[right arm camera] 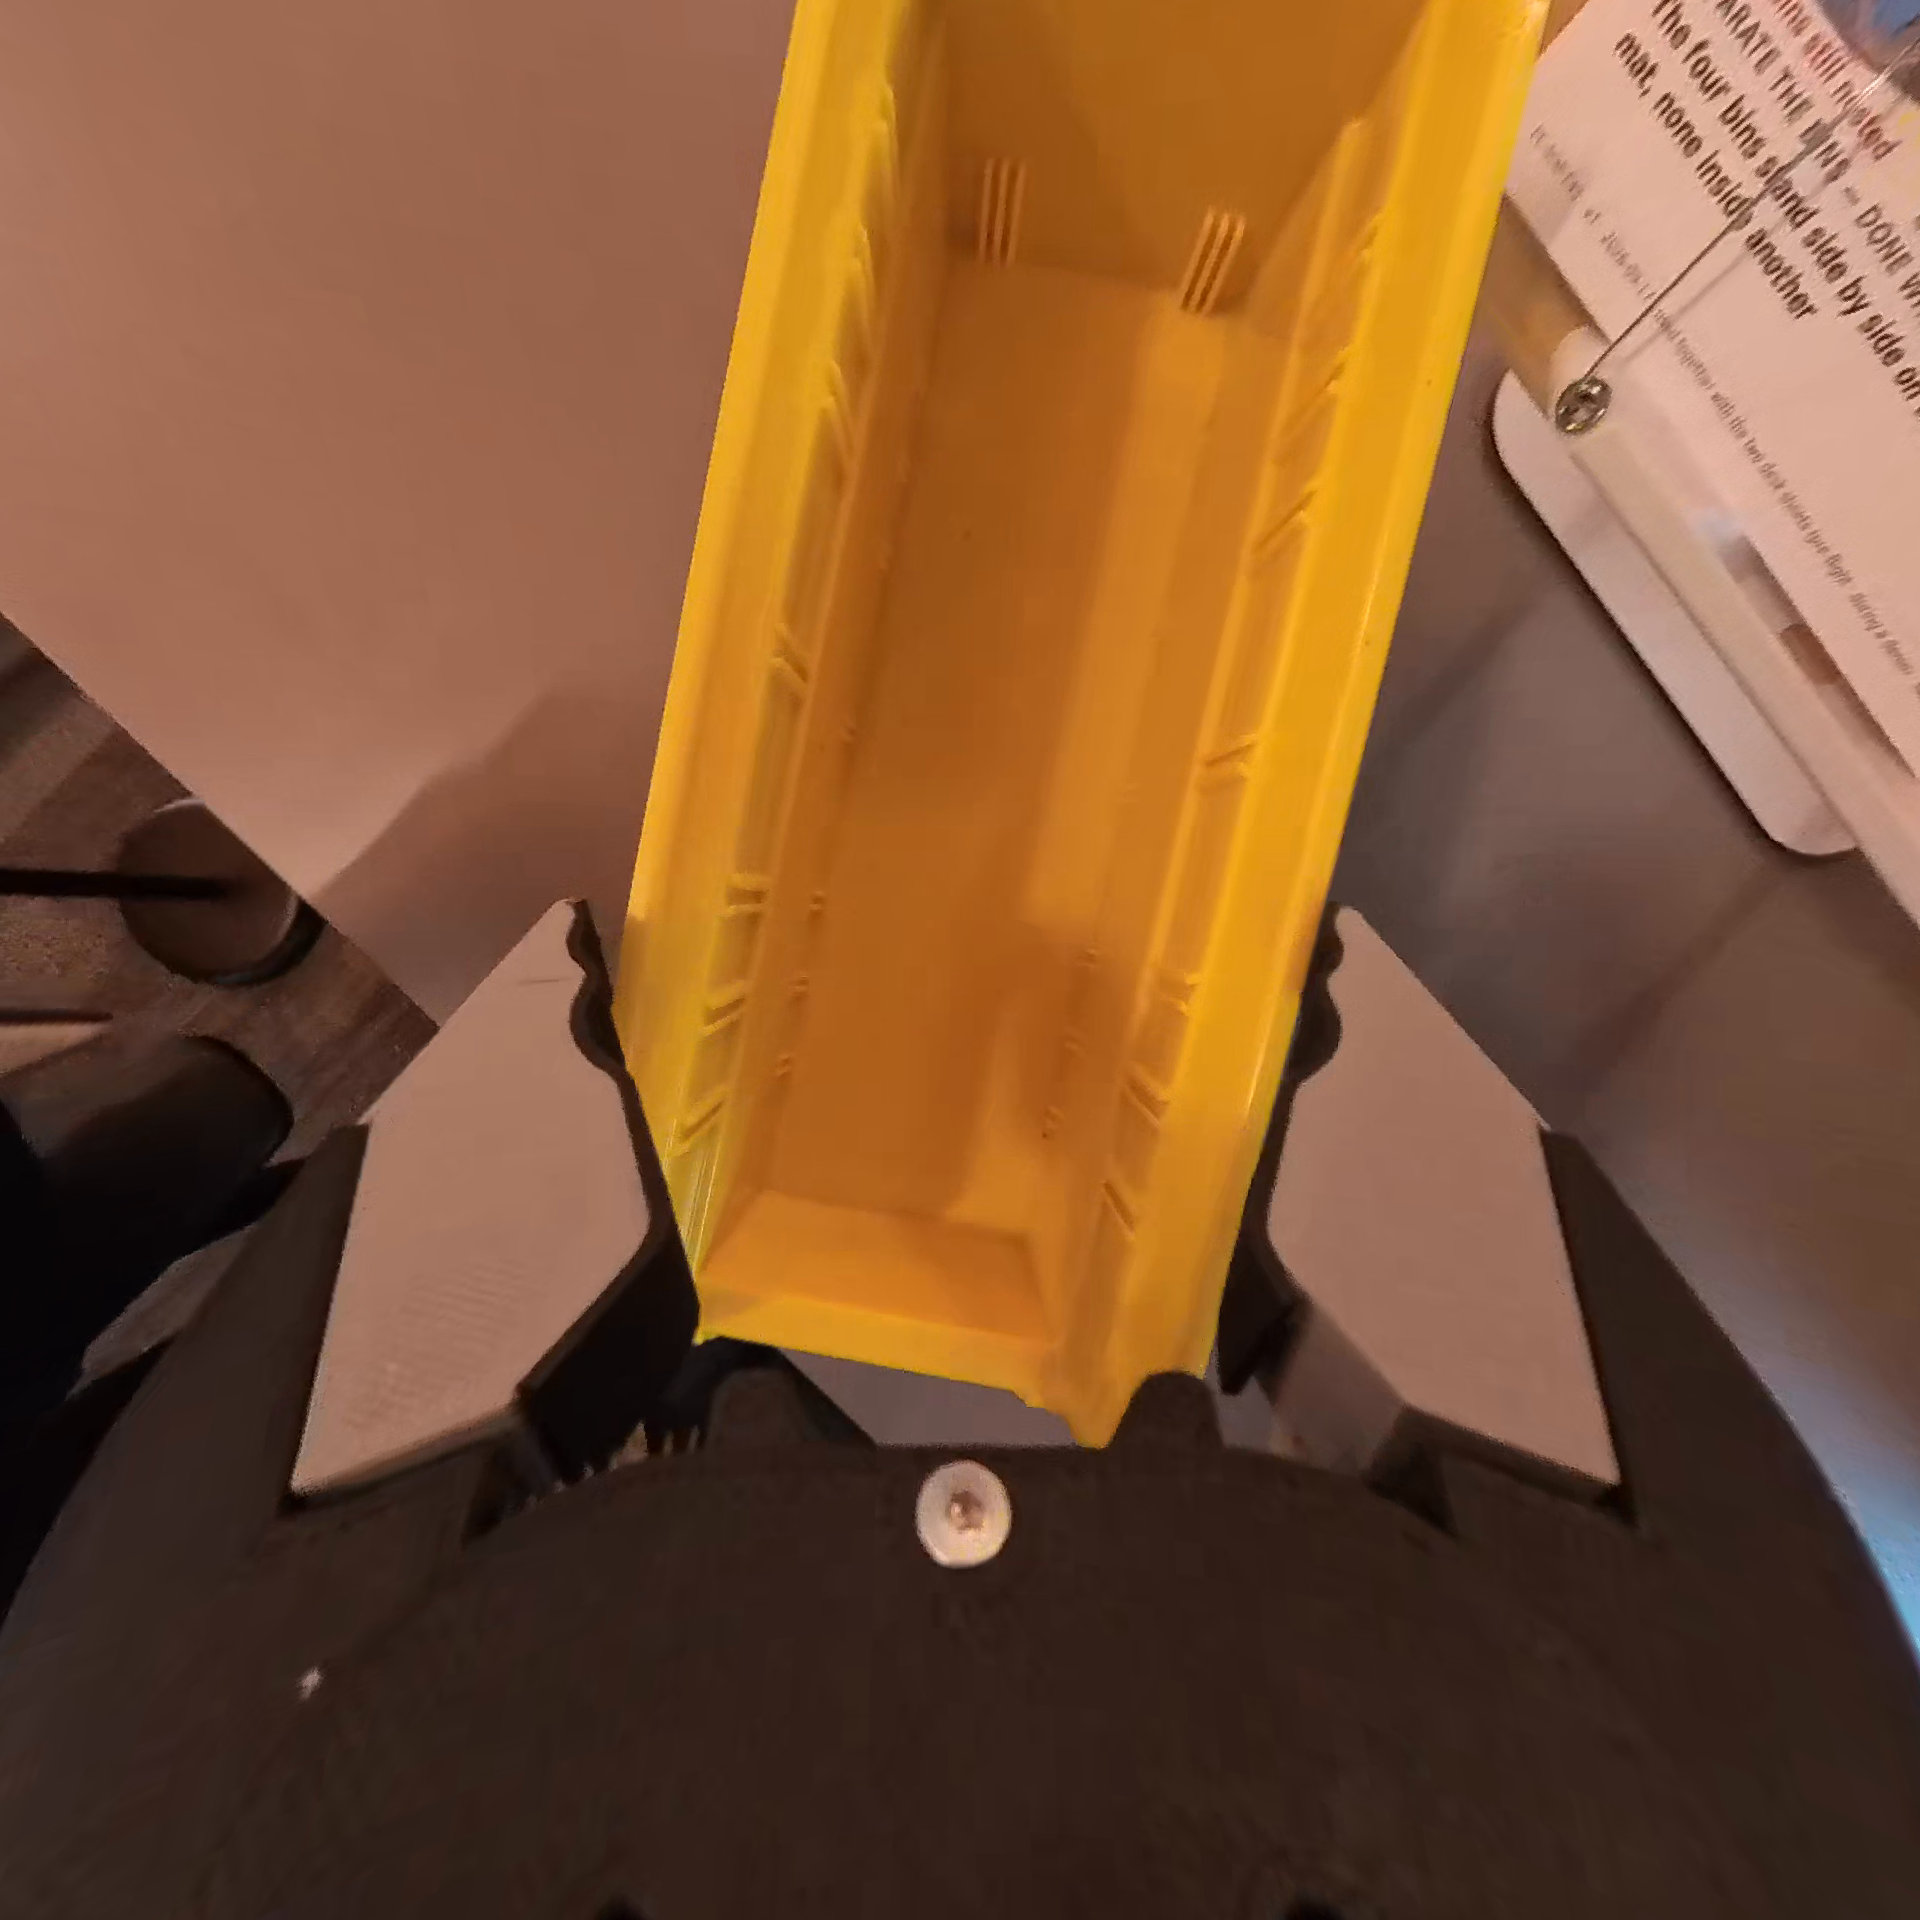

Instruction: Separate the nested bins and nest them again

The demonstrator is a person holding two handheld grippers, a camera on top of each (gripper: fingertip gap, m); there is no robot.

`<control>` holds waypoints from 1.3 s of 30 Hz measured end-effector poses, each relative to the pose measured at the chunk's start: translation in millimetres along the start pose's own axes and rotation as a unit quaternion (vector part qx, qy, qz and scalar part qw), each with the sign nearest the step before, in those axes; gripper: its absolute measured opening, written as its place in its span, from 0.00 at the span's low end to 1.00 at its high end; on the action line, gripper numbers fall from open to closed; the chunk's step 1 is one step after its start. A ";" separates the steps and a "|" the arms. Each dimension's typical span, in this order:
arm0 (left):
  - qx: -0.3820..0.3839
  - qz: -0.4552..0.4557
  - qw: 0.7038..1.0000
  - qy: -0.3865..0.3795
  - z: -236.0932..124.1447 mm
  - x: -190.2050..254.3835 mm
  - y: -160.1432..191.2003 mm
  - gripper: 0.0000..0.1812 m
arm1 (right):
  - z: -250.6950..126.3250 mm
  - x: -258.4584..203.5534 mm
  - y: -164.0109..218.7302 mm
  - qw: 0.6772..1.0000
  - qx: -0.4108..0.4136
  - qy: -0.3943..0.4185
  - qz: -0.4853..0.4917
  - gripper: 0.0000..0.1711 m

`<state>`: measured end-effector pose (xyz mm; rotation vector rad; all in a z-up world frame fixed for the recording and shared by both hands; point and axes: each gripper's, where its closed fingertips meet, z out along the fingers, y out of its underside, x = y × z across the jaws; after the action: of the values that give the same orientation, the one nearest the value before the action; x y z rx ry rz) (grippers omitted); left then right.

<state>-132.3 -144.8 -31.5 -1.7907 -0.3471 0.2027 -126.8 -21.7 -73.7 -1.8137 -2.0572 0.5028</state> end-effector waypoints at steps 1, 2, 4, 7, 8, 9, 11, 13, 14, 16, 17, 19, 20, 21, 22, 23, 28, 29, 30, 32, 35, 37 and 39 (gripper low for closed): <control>-0.003 0.001 1.000 0.001 1.5 0.9 1.1 0.44 | 2.4 0.2 0.3 1.000 -0.011 0.000 -0.002 0.76; -0.006 0.003 1.000 0.003 2.8 2.2 2.3 0.44 | 3.5 0.5 0.8 1.000 -0.022 0.001 -0.005 0.75; -0.013 0.008 1.000 0.004 5.3 4.1 4.9 0.44 | 3.0 0.7 2.4 0.999 -0.049 0.002 -0.009 0.74; -0.023 0.013 1.000 0.004 9.0 5.0 9.3 0.43 | 0.5 1.2 5.5 0.996 -0.081 0.009 -0.020 0.71; -0.028 0.016 0.999 0.005 10.3 5.7 11.3 0.43 | -0.7 1.7 6.7 0.996 -0.086 0.011 -0.023 0.70; -0.033 0.021 0.999 0.010 11.8 7.6 13.7 0.41 | -2.2 2.2 8.5 0.995 -0.091 0.013 -0.028 0.69; -0.046 0.038 0.998 0.024 15.9 13.4 20.2 0.38 | -5.8 3.0 13.0 0.994 -0.099 0.011 -0.040 0.66; -0.060 0.055 0.996 0.024 21.6 15.5 26.6 0.36 | -9.8 3.9 18.0 0.993 -0.103 0.007 -0.053 0.62; -0.064 0.065 0.996 0.023 24.7 16.5 28.8 0.35 | -11.7 4.2 19.9 0.993 -0.103 0.006 -0.060 0.59; -0.064 0.091 0.993 0.027 31.2 21.4 30.8 0.33 | -14.1 4.6 21.1 0.994 -0.089 0.003 -0.067 0.55; -0.060 0.104 0.992 0.029 34.8 24.1 31.4 0.33 | -15.3 5.0 21.8 0.994 -0.083 0.000 -0.068 0.53; -0.062 0.127 0.990 0.029 41.6 27.9 34.8 0.32 | -18.2 5.8 26.2 0.994 -0.084 -0.003 -0.071 0.52; -0.065 0.135 0.988 0.027 44.4 29.5 36.5 0.32 | -19.1 6.3 28.5 0.994 -0.086 -0.005 -0.072 0.54; -0.068 0.141 0.987 0.025 46.7 31.2 37.5 0.32 | -19.6 7.2 30.7 0.994 -0.088 -0.007 -0.071 0.58; -0.069 0.144 0.987 0.024 48.7 33.3 37.8 0.32 | -19.8 8.7 33.4 0.993 -0.094 -0.008 -0.067 0.62; -0.069 0.144 0.987 0.025 50.3 35.9 37.9 0.31 | -19.5 10.2 34.7 0.993 -0.096 -0.008 -0.061 0.65; -0.079 0.144 0.986 0.034 54.1 46.3 41.1 0.31 | -15.3 11.7 37.2 0.993 -0.105 -0.009 -0.054 0.74; -0.082 0.147 0.985 0.032 53.9 46.3 42.0 0.31 | -14.1 11.5 38.5 0.992 -0.114 -0.012 -0.048 0.75; -0.084 0.149 0.985 0.031 53.4 46.5 42.5 0.31 | -13.5 11.7 39.3 0.992 -0.122 -0.015 -0.041 0.74; -0.084 0.151 0.984 0.032 51.6 47.3 42.6 0.31 | -14.1 12.2 38.9 0.991 -0.124 -0.015 -0.042 0.72; -0.082 0.148 0.985 0.032 49.2 45.7 41.3 0.31 | -14.4 12.4 38.1 0.991 -0.124 -0.012 -0.040 0.72; -0.080 0.145 0.986 0.033 48.6 43.8 40.8 0.31 | -14.2 12.8 37.4 0.991 -0.129 -0.012 -0.036 0.72; -0.083 0.140 0.986 0.033 48.6 41.4 41.8 0.31 | -13.2 12.7 35.5 0.991 -0.131 -0.009 -0.029 0.72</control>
<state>-103.6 -95.2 -82.0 -2.0030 -0.0643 0.3199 -91.1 -4.5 -78.9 -1.8890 -2.2695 0.2424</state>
